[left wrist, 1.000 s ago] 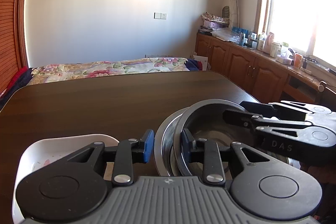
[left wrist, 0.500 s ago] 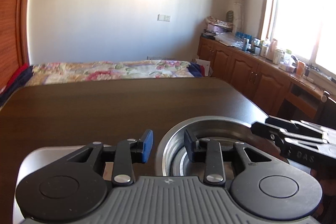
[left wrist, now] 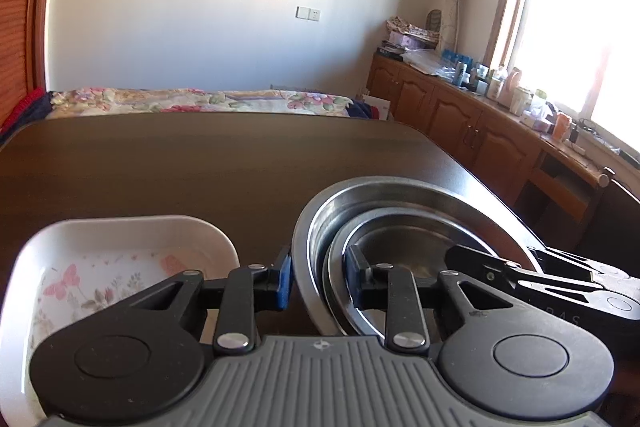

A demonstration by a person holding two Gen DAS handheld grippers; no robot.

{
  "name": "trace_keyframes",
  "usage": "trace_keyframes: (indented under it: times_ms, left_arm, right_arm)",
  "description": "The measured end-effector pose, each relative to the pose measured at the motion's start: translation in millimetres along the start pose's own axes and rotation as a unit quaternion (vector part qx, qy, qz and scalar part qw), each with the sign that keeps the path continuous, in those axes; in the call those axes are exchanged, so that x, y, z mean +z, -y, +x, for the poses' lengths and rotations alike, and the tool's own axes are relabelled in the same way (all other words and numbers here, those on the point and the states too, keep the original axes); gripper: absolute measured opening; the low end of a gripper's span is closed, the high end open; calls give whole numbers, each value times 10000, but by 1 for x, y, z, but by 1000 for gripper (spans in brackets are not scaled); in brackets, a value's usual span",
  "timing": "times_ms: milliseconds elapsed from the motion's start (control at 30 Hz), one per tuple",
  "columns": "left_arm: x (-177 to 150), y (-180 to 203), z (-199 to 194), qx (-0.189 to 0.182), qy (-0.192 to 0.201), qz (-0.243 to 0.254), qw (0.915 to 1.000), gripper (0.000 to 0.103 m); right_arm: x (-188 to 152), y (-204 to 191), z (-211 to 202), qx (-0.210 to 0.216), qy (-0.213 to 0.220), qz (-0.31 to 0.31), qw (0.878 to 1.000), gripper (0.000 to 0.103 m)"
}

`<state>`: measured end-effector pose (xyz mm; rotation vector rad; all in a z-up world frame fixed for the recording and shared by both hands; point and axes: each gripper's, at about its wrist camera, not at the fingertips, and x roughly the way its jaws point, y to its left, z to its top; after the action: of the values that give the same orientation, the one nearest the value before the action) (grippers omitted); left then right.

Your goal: Organize plates and bowls

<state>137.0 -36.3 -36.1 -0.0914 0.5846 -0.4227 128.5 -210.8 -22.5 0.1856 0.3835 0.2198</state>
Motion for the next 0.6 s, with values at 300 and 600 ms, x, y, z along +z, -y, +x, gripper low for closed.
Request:
trace_keyframes:
  times_ms: [300, 600]
  left_arm:
    - [-5, 1, -6, -123, -7, -54, 9999, 28]
    - [-1, 2, -19, -217, 192, -64, 9996, 28]
  right_arm:
    - [-3, 13, -5, 20, 251, 397, 9989, 34]
    - [7, 14, -7, 148, 308, 538, 9980, 34]
